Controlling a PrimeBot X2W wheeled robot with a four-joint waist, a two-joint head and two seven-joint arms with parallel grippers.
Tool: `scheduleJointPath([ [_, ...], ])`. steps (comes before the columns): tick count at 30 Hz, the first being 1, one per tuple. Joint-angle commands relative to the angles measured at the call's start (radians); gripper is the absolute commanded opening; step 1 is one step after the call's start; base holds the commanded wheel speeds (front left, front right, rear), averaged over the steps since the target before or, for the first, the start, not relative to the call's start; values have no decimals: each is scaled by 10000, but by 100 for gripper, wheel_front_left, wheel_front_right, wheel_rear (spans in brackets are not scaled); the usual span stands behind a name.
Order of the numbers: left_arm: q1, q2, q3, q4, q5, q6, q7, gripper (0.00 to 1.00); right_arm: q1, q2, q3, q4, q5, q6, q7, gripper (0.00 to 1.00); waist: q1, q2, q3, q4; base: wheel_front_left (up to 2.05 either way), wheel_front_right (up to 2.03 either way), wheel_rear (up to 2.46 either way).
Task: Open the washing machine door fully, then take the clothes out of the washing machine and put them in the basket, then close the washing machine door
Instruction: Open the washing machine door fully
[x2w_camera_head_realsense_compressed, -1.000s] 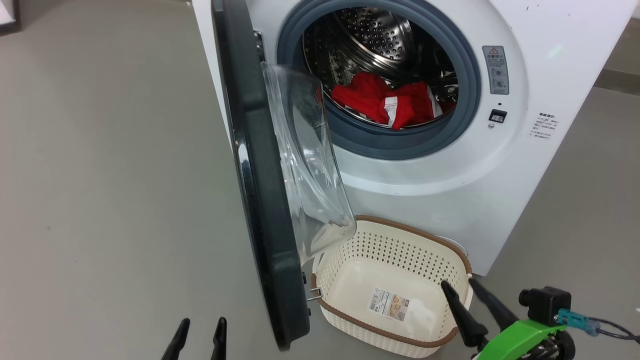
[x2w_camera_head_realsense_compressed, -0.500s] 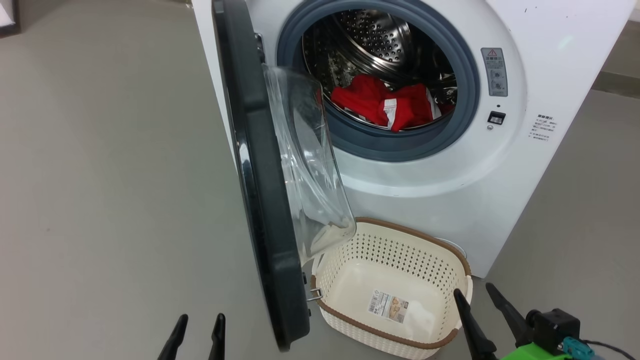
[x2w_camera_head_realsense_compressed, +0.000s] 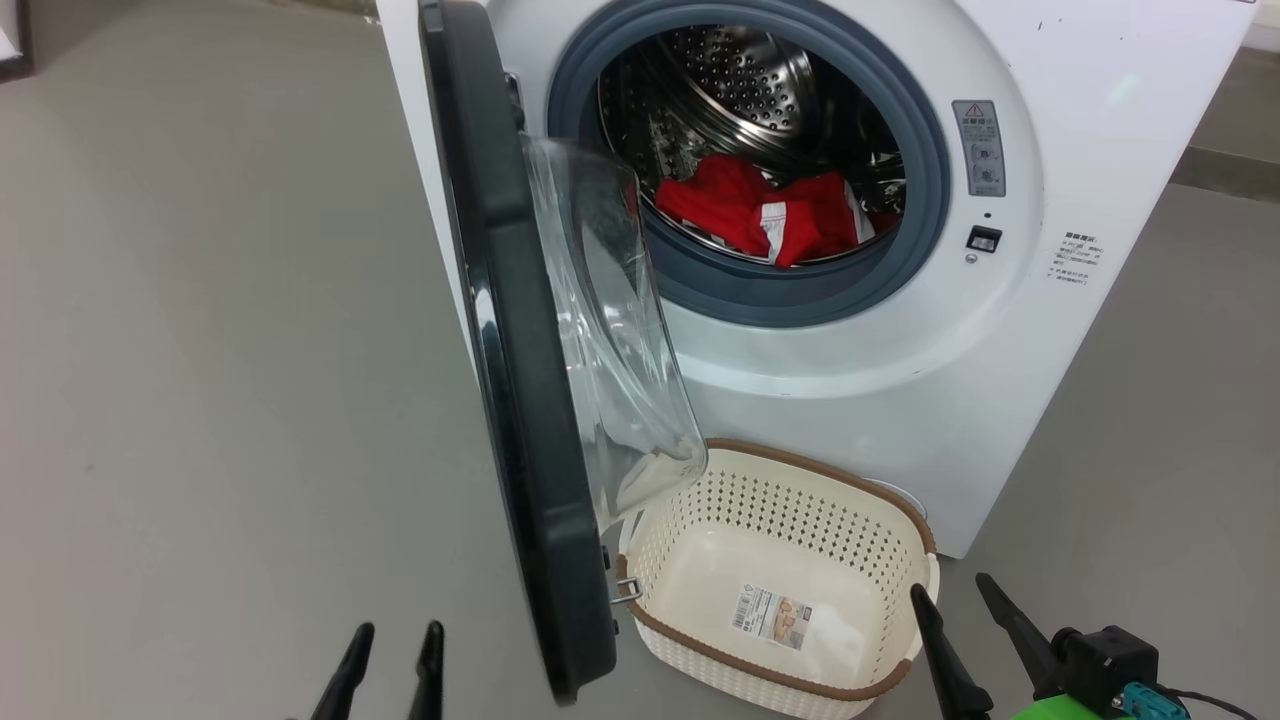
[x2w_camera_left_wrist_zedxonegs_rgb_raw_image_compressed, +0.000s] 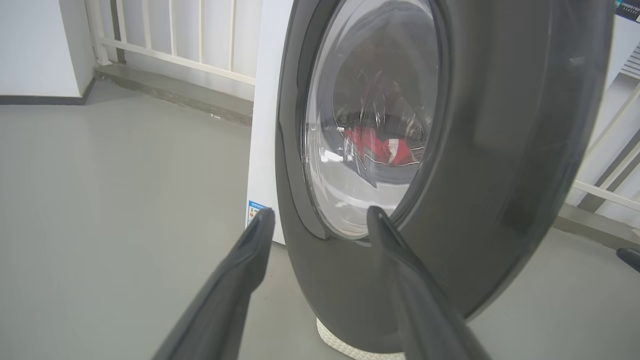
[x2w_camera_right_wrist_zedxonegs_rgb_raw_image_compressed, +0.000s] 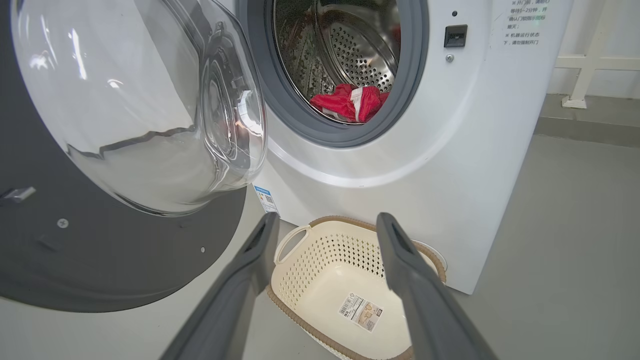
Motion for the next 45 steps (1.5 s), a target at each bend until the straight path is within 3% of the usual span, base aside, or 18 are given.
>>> scheduleJointPath([
  [1,-298,52,391,-368,95,95,-92,20,-210,-59,160,-263,-81,50,-118,100,0,0,-5,-3,0,0,0],
  [2,-330,52,424,-487,112,108,-92,0,-217,-52,164,-266,-86,50,-118,100,0,0,-8,-7,0,0,0],
  [11,-1026,52,412,-3220,424,308,-92,0,-289,-49,204,-293,-94,50,-118,100,0,0,-50,-24,0,0,0],
  [18,-1325,52,-1326,-4303,833,-89,-92,0,-335,-59,304,-353,-83,50,-118,100,0,0,-107,-166,0,0,0],
  [22,-1118,52,-2427,-3794,721,-260,-92,0,-318,-55,397,-362,-68,50,-118,100,0,0,-171,-292,0,0,0],
  [27,-989,52,-3095,-2429,232,-368,-92,0,-288,-57,466,-387,-12,50,-118,100,0,0,-212,-389,0,0,0],
  [37,-1531,52,-3051,-649,-458,-433,-92,0,-215,-77,388,-433,3,50,-118,100,0,0,-155,-383,0,0,0],
  [45,-1894,52,-2781,-31,-489,-450,-92,0,-259,-107,437,-420,38,50,-118,100,0,0,-42,-400,0,0,0],
])
